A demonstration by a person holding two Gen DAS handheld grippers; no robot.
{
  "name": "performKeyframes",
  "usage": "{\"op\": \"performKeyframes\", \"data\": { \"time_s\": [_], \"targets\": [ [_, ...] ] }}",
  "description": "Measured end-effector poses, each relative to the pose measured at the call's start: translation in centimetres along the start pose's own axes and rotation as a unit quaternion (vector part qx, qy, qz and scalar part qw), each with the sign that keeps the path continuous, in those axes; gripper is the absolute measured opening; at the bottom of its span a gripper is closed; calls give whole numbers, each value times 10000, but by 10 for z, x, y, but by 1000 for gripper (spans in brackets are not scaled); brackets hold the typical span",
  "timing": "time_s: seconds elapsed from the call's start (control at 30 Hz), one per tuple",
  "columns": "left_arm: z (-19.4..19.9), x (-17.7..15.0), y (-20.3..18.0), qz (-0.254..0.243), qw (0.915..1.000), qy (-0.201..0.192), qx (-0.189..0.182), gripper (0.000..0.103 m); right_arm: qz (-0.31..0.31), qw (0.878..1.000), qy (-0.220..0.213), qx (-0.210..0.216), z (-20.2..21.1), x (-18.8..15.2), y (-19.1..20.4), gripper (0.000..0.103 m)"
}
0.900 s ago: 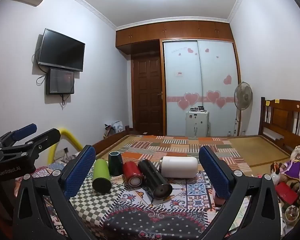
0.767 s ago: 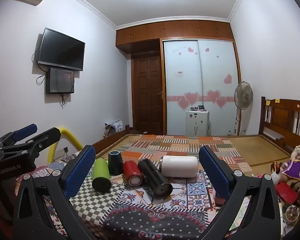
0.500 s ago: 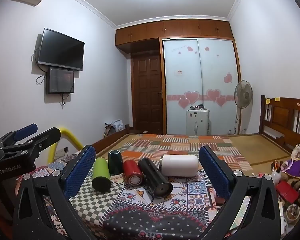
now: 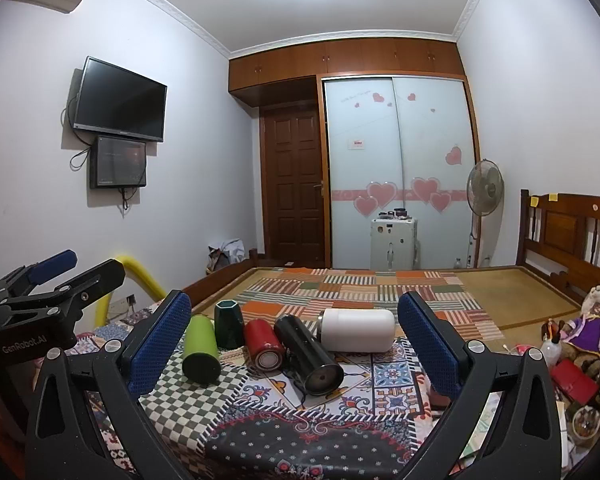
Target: Flip cup upright
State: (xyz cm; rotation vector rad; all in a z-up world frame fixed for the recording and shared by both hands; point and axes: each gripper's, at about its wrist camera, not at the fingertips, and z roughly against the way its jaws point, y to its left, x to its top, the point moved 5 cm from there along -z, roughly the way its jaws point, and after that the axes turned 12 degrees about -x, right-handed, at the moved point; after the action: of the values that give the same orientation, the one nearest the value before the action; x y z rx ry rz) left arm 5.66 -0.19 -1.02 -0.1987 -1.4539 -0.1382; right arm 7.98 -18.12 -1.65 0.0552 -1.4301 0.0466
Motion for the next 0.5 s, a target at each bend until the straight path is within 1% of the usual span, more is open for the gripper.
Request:
{"op": "performKeyframes", "data": {
  "time_s": [0.5],
  "targets": [
    [-1, 1, -3, -66, 10000, -1, -32, 103, -9, 10000, 0, 2, 0, 1, -1, 103]
  ]
}}
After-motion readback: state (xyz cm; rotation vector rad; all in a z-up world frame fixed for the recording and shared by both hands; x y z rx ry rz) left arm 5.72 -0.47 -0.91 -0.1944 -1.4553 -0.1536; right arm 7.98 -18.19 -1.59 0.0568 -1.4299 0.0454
